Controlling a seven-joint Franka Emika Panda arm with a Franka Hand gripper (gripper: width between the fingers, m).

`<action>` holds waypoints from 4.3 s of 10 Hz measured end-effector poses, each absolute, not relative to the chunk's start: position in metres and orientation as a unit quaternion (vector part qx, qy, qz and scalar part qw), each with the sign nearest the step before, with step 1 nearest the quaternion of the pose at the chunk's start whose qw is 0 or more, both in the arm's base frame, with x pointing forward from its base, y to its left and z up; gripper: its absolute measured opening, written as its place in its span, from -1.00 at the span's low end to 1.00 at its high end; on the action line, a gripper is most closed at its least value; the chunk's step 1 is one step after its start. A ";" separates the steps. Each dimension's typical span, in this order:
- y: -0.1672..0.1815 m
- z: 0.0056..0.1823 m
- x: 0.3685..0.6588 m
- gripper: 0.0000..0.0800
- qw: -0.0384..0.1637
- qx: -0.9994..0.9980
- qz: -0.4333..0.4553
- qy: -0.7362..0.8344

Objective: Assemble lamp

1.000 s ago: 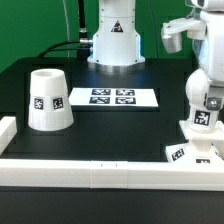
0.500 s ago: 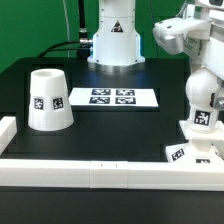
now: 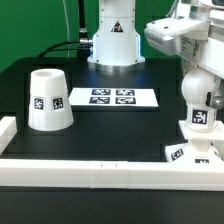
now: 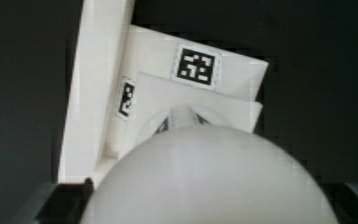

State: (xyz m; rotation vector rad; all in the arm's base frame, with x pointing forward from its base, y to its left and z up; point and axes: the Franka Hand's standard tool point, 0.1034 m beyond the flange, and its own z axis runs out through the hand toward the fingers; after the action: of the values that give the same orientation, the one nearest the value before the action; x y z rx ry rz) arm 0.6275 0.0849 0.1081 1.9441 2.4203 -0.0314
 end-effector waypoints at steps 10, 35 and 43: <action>0.077 0.107 0.624 0.44 -0.020 0.869 -0.002 0.495; 0.090 0.107 0.627 0.44 -0.087 0.909 -0.043 -0.406; 0.093 0.110 0.628 0.44 -0.094 0.779 -0.073 -0.615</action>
Offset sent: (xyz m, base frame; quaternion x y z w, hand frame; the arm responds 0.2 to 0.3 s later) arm -0.0080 -0.0001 -0.0029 0.0558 0.0683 0.3029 0.9489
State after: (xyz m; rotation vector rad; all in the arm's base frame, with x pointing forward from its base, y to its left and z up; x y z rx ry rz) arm 0.6277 0.0930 0.1100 -2.3116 1.8250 0.2179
